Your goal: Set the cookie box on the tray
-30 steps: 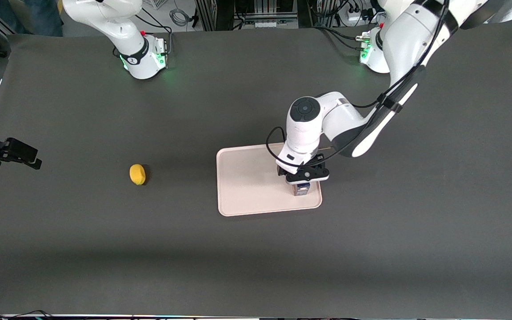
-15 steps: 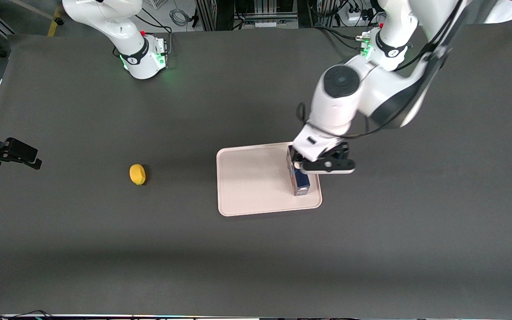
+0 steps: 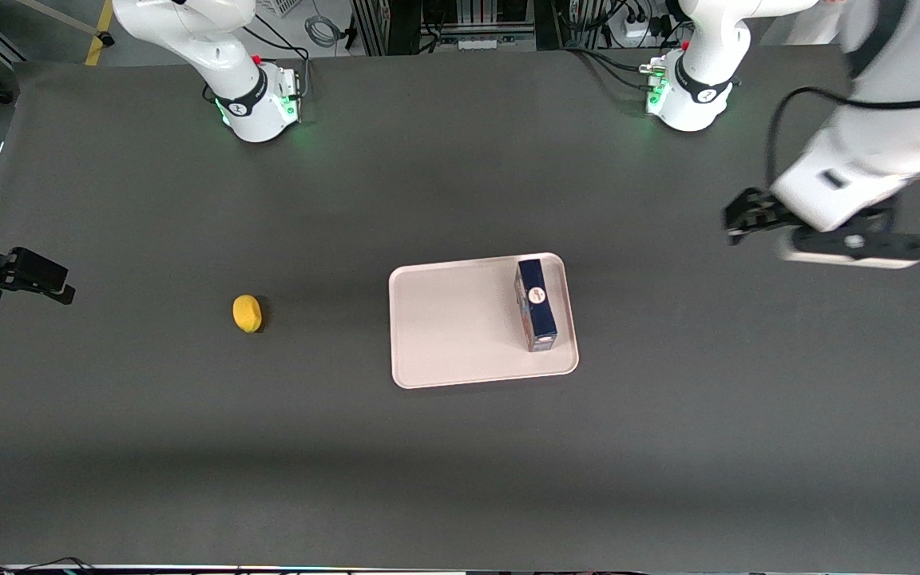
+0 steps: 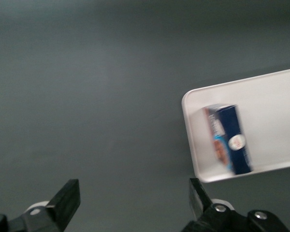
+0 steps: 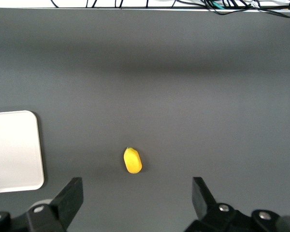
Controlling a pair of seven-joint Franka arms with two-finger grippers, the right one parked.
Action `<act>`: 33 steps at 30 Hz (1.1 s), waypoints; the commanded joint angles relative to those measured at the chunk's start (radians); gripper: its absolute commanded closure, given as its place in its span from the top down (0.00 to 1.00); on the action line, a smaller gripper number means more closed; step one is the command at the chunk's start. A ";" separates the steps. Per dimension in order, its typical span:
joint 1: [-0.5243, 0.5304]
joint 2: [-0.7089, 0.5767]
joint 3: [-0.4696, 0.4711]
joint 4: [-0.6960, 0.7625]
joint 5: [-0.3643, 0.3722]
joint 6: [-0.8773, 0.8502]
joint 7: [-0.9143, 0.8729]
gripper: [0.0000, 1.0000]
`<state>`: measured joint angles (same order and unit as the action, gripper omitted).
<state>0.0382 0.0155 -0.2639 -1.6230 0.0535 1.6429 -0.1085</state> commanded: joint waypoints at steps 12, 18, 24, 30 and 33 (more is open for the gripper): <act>-0.015 0.024 0.229 0.046 -0.012 -0.026 0.086 1.00; -0.020 0.026 0.227 0.032 -0.009 -0.011 0.061 1.00; -0.021 0.012 0.226 0.022 -0.015 -0.025 0.052 1.00; -0.026 -0.009 0.219 -0.009 -0.015 -0.017 0.018 1.00; -0.027 -0.012 0.219 -0.012 -0.015 -0.017 0.016 1.00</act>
<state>0.0220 0.0362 -0.0471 -1.6022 0.0462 1.6217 -0.0615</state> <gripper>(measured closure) 0.000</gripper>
